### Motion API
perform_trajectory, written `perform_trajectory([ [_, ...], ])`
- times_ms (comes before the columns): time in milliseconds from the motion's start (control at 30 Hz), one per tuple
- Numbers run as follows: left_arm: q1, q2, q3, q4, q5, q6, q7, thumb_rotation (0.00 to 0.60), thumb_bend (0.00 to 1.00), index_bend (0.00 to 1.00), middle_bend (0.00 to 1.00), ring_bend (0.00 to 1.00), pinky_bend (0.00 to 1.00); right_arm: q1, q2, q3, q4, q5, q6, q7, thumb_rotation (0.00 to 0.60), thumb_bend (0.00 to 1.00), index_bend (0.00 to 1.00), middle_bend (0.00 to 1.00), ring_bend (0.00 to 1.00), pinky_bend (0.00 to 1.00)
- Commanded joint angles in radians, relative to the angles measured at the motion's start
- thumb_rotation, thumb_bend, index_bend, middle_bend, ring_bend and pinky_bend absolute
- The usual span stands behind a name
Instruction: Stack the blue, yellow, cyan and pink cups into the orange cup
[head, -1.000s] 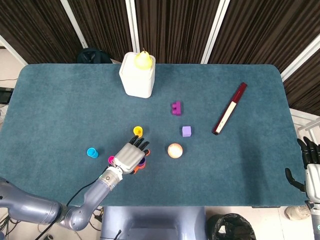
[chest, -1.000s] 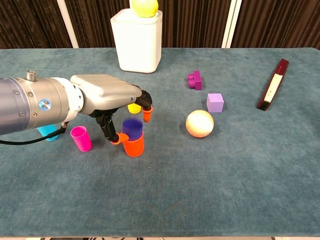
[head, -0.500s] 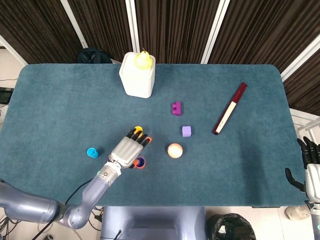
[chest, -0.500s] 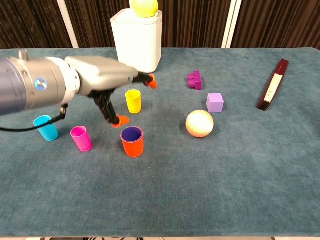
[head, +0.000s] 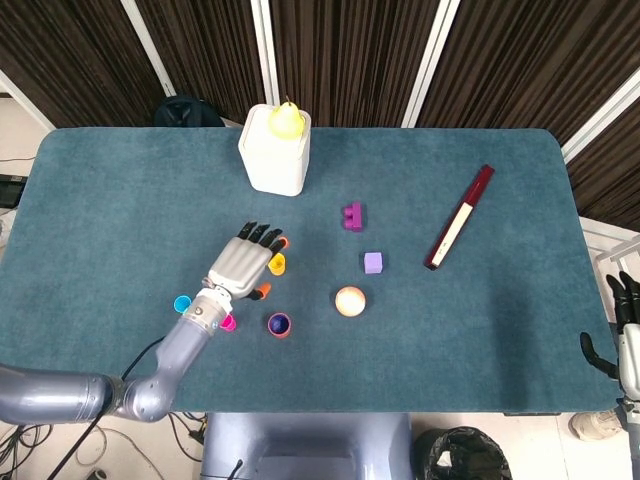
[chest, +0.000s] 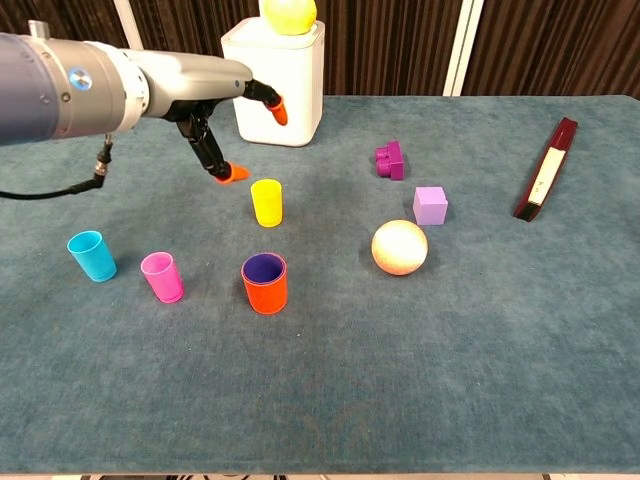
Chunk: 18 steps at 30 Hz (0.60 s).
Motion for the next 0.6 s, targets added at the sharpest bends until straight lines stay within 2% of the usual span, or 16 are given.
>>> perform_trajectory([
  [33, -0.028, -0.008, 0.001, 0.060, -0.048, -0.045, 0.013, 0.600, 0.30, 0.19, 0.07, 0.00, 0.00, 0.008, -0.012, 0.007, 0.025, 0.029, -0.026, -0.001, 0.600, 0.42, 0.04, 0.00, 0.05, 0.00],
  [233, -0.055, -0.066, 0.017, 0.187, -0.092, -0.108, 0.013, 0.600, 0.30, 0.19, 0.07, 0.00, 0.00, 0.014, -0.024, 0.013, 0.047, 0.050, -0.045, -0.001, 0.600, 0.42, 0.04, 0.00, 0.05, 0.00],
  [600, -0.064, -0.170, 0.045, 0.360, -0.077, -0.186, -0.025, 0.600, 0.30, 0.21, 0.07, 0.00, 0.00, 0.018, -0.035, 0.013, 0.061, 0.060, -0.053, -0.021, 0.600, 0.42, 0.04, 0.00, 0.05, 0.00],
])
